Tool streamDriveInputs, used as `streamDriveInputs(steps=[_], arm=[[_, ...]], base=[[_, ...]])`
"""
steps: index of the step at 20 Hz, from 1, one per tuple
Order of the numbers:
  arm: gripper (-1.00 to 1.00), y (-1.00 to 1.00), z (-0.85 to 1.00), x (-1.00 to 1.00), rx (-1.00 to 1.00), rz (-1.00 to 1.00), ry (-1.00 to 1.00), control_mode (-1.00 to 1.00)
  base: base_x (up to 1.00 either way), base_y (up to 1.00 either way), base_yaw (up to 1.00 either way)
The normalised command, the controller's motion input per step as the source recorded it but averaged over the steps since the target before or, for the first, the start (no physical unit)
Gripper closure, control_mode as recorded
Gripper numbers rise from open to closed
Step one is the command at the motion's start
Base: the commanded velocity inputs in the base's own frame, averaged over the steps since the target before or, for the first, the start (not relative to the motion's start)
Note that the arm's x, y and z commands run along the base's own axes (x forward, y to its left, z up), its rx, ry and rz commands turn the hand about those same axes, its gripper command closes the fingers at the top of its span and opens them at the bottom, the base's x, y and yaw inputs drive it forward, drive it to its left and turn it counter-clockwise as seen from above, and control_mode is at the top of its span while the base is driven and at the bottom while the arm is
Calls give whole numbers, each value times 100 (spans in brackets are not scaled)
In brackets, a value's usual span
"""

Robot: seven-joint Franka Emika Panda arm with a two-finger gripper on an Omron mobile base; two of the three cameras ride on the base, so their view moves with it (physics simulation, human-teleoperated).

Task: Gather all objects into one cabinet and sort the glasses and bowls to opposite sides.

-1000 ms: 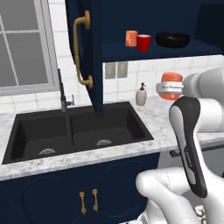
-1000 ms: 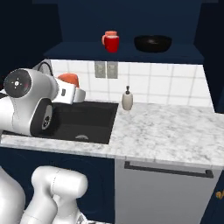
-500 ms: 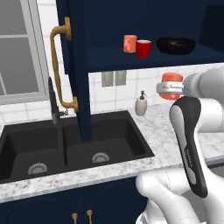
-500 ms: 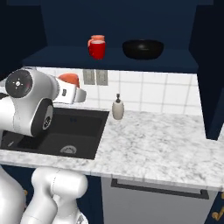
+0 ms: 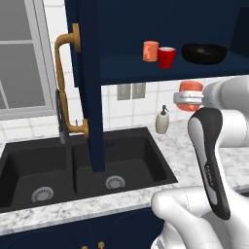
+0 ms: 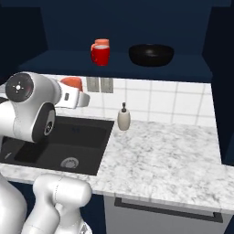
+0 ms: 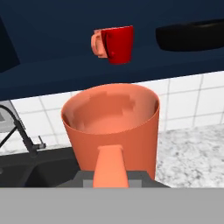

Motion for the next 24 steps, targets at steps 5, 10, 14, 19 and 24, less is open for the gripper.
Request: streamDriveInputs(steps=[5,10,14,19,24], arm=[[100,19,31,1,0,0,-7,-100],[100,27,57,37,0,0,-7,-100],[100,29,3,67,0,0,0,-100],[100,51,7,36,0,5,-5,-100],[100,24,11,47,0,14,0,-100]], base=[[0,0,0],[0,0,0],[0,0,0],[0,0,0],[0,0,0]])
